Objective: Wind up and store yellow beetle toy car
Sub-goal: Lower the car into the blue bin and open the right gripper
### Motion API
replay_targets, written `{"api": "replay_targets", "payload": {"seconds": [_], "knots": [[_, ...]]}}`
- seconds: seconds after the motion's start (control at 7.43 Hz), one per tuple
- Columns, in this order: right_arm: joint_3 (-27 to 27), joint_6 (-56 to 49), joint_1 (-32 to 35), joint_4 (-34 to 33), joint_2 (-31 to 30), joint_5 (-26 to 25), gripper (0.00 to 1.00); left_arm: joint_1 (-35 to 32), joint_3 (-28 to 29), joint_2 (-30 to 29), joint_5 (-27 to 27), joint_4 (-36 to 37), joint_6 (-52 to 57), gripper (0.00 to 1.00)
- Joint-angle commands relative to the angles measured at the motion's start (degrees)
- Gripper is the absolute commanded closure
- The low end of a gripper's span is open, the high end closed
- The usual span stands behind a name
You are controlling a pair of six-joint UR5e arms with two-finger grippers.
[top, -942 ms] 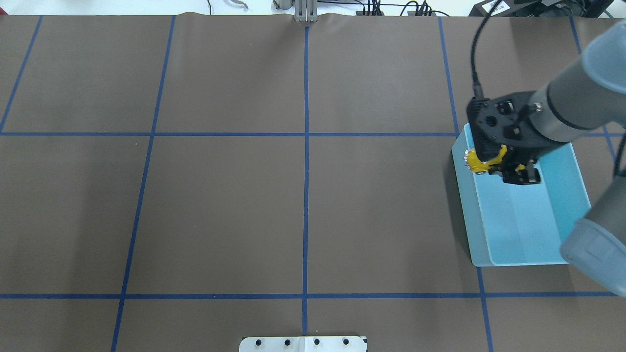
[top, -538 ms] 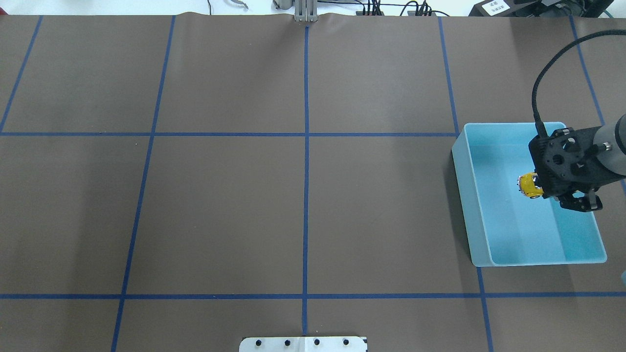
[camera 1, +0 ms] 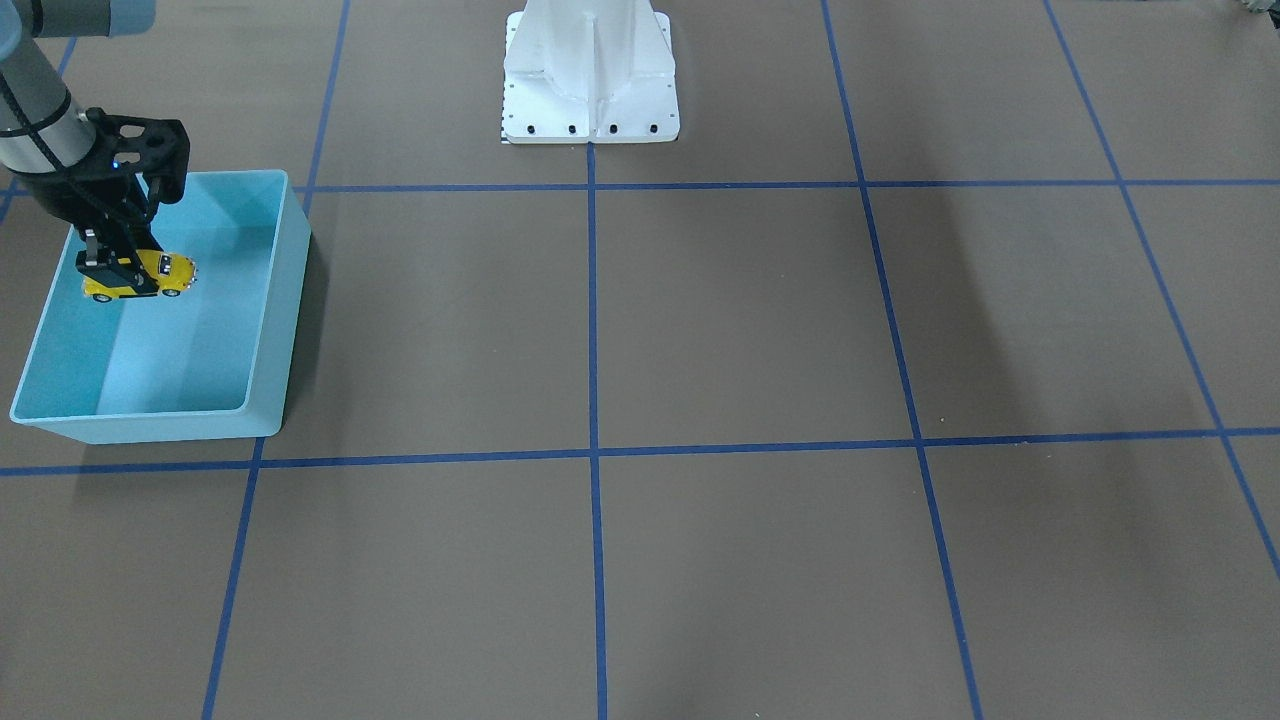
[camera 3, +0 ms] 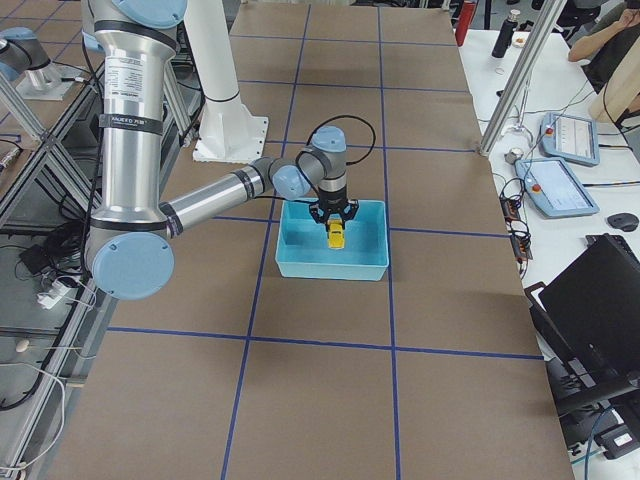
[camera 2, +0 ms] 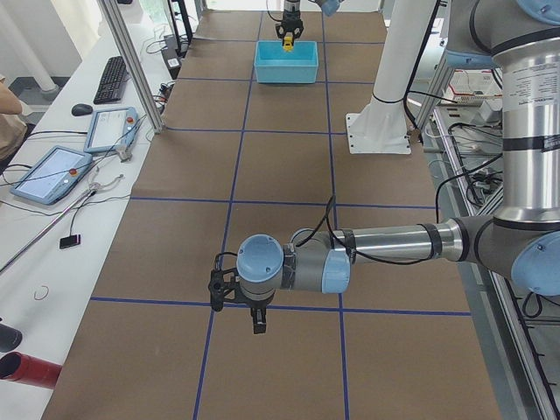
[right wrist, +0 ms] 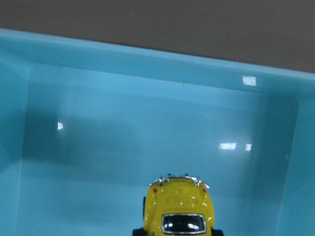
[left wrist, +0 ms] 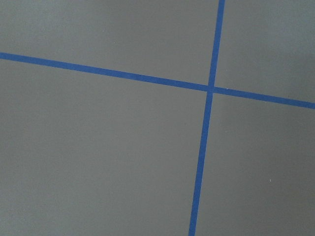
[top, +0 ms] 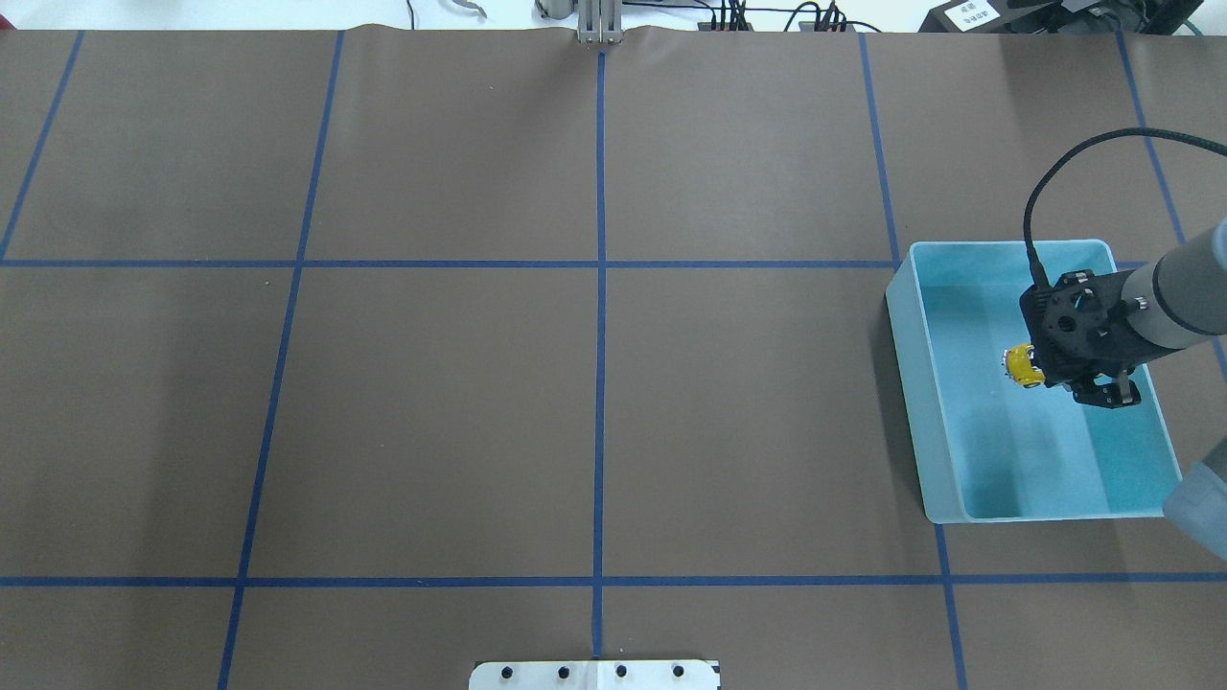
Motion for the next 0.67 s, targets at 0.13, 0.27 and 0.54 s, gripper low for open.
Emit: {"api": "replay_targets", "payload": {"seconds": [0.13,0.27,0.54], "knots": [[-5.9,6.3,-4.2,6.8,0.7,1.1,1.0,0.0,0.0,0.0,0.0,0.0,0.0,0.0],[-6.1,8.1,-6.0,7.2,0.7,1.1,1.0,0.0,0.0,0.0,0.0,0.0,0.0,0.0],[-5.7,8.2,-7.0,7.3,0.7,1.1,1.0,0.0,0.0,0.0,0.0,0.0,0.1,0.0]]}}
